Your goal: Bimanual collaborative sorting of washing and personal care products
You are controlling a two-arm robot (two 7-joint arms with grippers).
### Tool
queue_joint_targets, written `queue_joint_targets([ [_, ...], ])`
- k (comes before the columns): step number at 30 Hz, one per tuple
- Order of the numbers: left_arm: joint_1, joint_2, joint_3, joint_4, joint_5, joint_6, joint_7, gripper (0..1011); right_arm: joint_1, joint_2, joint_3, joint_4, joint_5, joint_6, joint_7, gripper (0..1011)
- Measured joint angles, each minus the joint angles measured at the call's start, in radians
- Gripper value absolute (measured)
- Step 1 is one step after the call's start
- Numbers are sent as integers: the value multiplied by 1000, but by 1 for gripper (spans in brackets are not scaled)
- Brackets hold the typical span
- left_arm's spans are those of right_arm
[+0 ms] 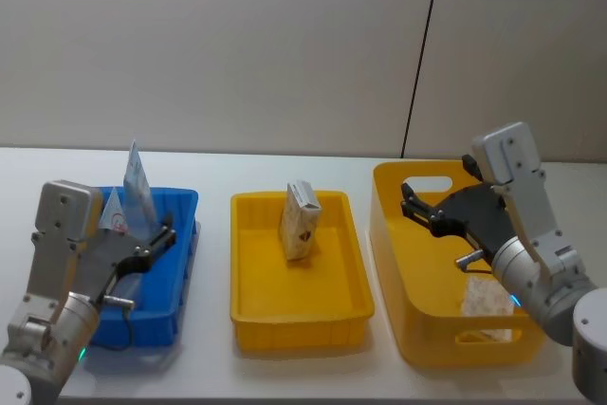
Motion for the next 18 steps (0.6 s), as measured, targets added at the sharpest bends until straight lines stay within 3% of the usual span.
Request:
queue_joint_targets([
  [18,-59,-74,-65,145,-45,30,28,1001,-3,2,-1,2,-2,-14,3,1004],
])
